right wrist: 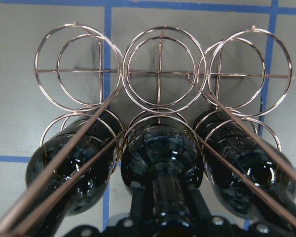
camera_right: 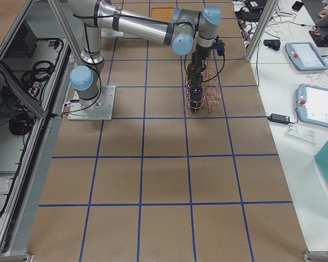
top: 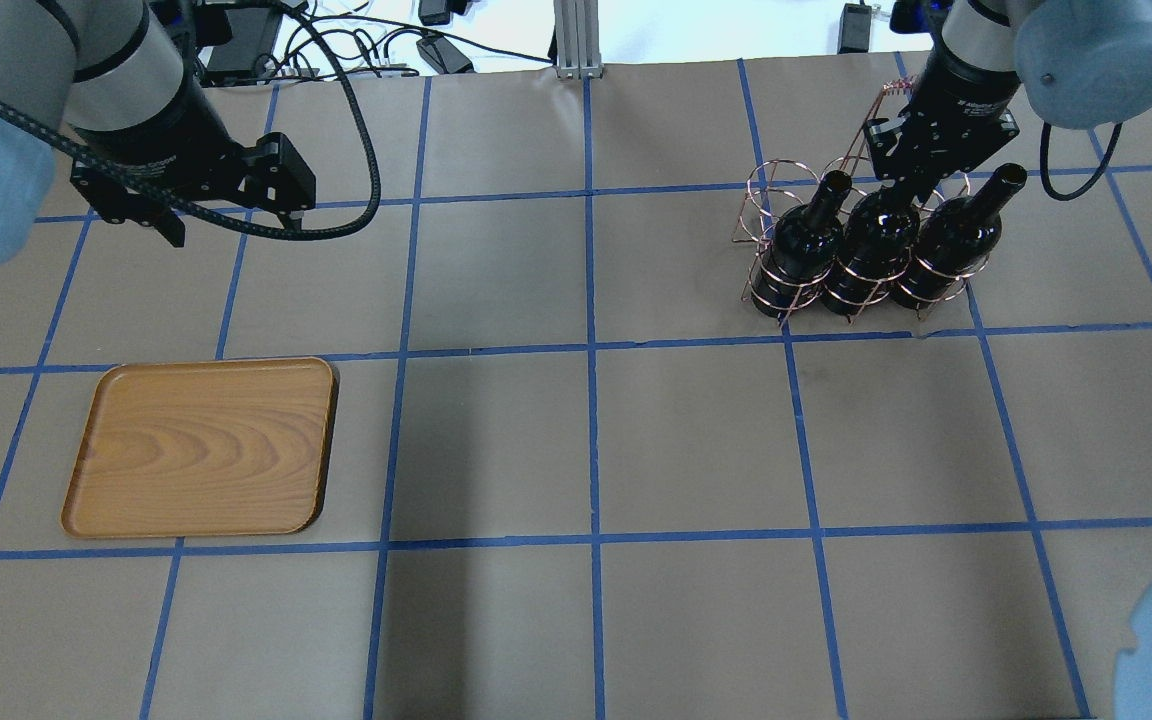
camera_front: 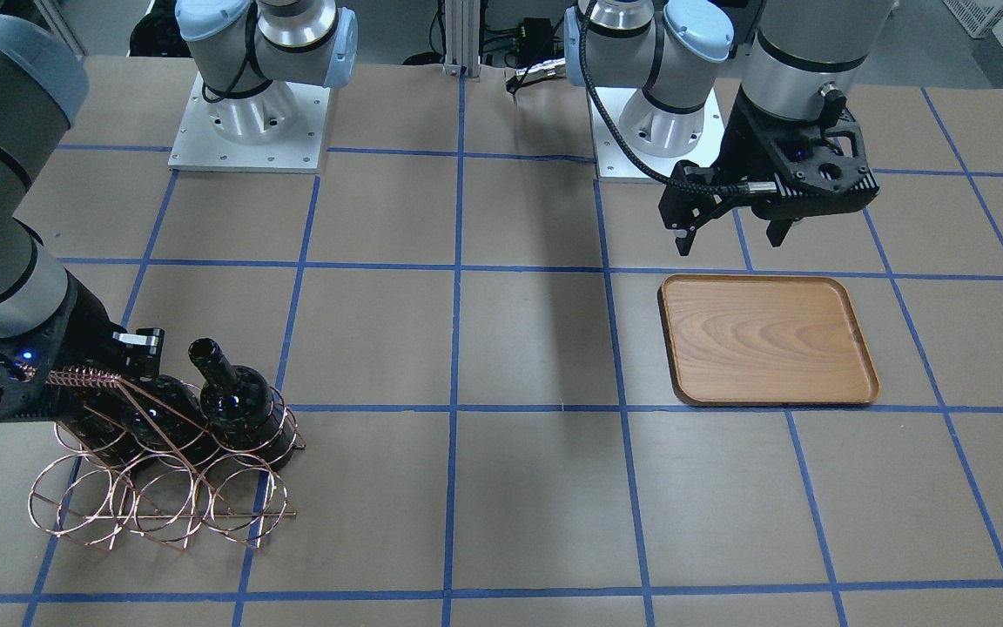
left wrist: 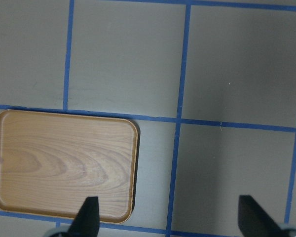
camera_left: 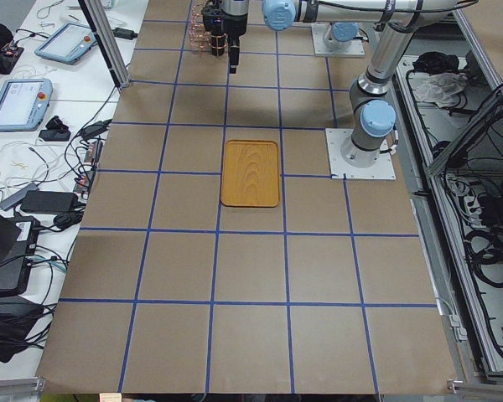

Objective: Take wine from basket and place on tray
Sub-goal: 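Grasp the dark wine bottle with the right gripper and lift it from the rack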

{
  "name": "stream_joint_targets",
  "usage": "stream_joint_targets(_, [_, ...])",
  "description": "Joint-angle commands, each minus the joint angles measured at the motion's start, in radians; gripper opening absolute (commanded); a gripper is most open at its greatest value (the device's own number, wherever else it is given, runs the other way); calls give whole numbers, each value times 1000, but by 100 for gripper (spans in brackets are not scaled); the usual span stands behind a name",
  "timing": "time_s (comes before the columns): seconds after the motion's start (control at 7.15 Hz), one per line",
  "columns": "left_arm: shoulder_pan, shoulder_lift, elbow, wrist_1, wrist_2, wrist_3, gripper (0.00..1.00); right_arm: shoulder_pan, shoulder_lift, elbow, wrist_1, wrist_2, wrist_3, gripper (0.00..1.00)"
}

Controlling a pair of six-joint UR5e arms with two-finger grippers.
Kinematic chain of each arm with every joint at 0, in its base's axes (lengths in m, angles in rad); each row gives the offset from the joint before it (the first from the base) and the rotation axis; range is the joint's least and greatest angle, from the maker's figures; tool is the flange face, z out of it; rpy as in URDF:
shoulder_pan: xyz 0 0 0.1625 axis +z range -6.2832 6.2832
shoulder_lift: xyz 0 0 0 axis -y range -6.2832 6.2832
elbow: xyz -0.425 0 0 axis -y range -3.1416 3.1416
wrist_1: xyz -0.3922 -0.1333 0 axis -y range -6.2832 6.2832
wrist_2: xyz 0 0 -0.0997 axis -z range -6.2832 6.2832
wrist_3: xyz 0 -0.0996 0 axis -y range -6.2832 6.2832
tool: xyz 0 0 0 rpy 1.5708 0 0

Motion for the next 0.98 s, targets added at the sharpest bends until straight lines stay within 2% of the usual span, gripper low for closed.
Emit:
stream_joint_targets(0.0, [-1, 15, 3, 6, 2, -3, 100, 6, -37, -86, 94, 17, -20, 13])
stream_joint_targets(0.14, [-6, 7, 6, 10, -6, 3, 100, 9, -90, -155, 211, 64, -11, 14])
stream_joint_targets(0.28, [-6, -7, 6, 64, -61, 9, 100, 11, -173, -177, 357, 63, -10, 13])
stream_joint_targets(0.42, [3, -7, 14, 79, -136, 6, 100, 17, -262, -176, 421, 63, -8, 12])
stream_joint_targets(0.56, [5, -21, 14, 102, -138, -3, 100, 53, -319, -176, 508, 55, 16, 12])
stream_joint_targets(0.84, [12, -41, 16, 101, -129, 0, 100, 221, -329, -171, 518, 72, 307, 12])
